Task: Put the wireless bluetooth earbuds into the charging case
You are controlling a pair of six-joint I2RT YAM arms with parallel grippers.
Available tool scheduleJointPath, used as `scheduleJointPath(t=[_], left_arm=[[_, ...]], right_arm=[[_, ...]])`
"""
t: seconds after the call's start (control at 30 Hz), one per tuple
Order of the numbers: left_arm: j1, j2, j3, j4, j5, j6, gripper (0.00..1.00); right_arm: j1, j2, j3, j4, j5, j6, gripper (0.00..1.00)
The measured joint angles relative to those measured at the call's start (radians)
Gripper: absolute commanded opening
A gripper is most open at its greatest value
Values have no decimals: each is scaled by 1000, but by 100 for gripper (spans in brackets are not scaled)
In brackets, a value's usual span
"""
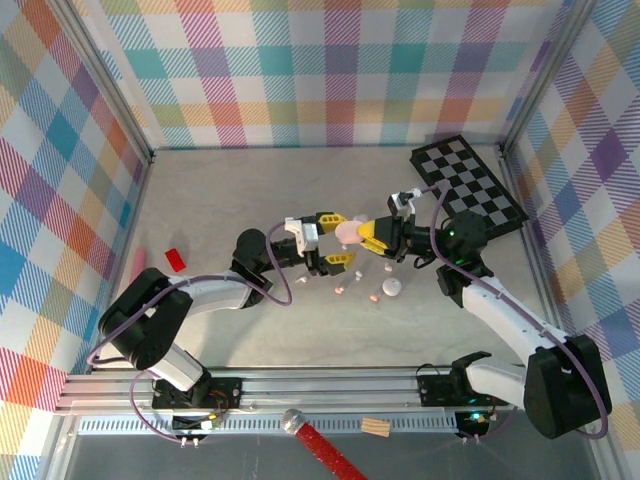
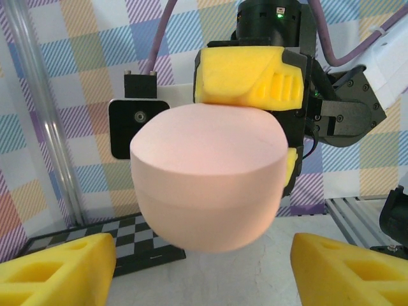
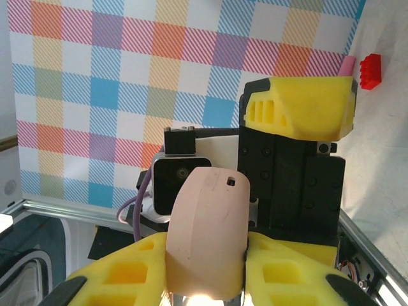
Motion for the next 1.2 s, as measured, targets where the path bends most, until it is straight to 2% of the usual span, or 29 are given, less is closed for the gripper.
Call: scheduleJointPath(t=[0.27,1.2], left_arm=[[-4,3,34,13,28,-20,51],[-8,18,65,13,47,-71,45]], right_arm=[[-10,4,0,17,0,36,21],[-26,28,-3,19,-21,28,17]])
